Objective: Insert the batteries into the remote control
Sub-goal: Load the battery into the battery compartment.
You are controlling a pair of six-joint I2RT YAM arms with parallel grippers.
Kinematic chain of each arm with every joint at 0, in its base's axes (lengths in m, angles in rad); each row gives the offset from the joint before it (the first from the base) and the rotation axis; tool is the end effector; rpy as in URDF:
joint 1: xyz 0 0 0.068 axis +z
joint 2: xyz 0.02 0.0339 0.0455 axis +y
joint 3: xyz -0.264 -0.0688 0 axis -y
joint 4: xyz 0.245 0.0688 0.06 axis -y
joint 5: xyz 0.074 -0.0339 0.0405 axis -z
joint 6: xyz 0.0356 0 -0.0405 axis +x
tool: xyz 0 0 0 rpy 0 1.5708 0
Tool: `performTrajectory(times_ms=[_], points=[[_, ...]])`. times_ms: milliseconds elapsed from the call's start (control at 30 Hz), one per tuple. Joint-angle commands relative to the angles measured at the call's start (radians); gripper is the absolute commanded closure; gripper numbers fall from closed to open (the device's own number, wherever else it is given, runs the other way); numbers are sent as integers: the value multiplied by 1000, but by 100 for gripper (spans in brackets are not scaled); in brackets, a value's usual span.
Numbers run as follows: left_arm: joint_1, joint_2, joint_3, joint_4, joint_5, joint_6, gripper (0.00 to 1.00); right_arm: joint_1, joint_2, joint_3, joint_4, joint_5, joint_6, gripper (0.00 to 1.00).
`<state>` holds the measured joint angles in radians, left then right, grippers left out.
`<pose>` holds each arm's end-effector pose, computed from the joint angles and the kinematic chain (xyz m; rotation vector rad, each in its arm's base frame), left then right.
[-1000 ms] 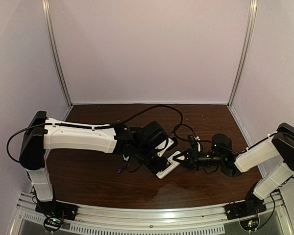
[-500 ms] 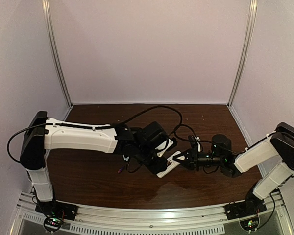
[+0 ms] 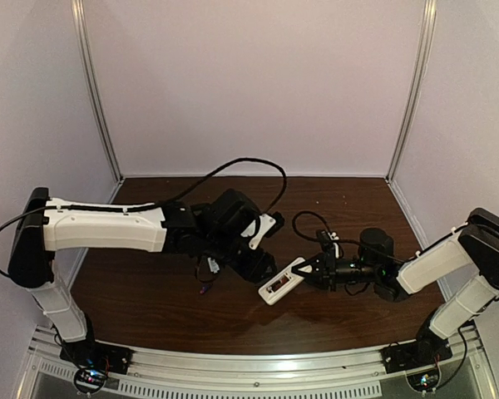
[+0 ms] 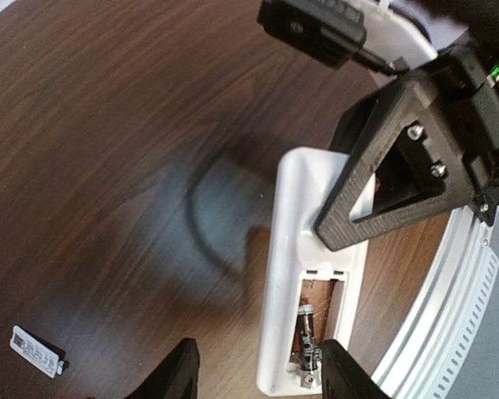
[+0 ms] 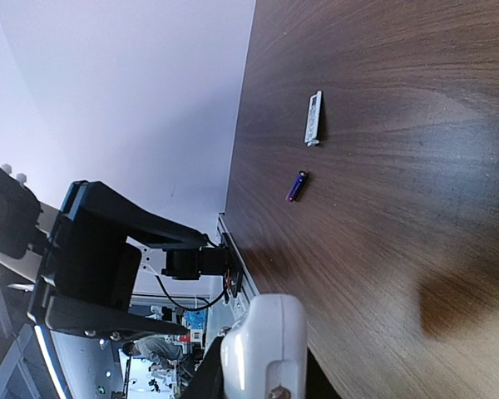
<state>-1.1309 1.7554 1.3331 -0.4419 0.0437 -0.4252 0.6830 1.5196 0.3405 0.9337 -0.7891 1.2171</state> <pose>0.1637 -0.3514 0.2440 0.9104 2.4120 -0.7074 0.1792 0.1784 0.1495 -0.1076 2.2810 1.9047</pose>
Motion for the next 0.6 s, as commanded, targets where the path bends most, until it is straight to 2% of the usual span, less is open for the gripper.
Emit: performTrajectory(times_ms=[0, 67, 233, 333, 567], points=[[25, -123, -70, 116, 21, 42, 48, 2, -12, -1, 31, -37, 4, 100], [25, -185, -111, 148, 36, 102, 45, 0, -18, 2, 21, -49, 4, 100], [25, -384, -320, 312, 107, 281, 43, -6, -54, 22, -71, -93, -30, 100], [15, -469, -415, 371, 191, 409, 46, -6, -80, 40, -151, -114, -63, 100], [-71, -524, -489, 374, 224, 718, 54, -4, -129, 94, -372, -160, -154, 100]])
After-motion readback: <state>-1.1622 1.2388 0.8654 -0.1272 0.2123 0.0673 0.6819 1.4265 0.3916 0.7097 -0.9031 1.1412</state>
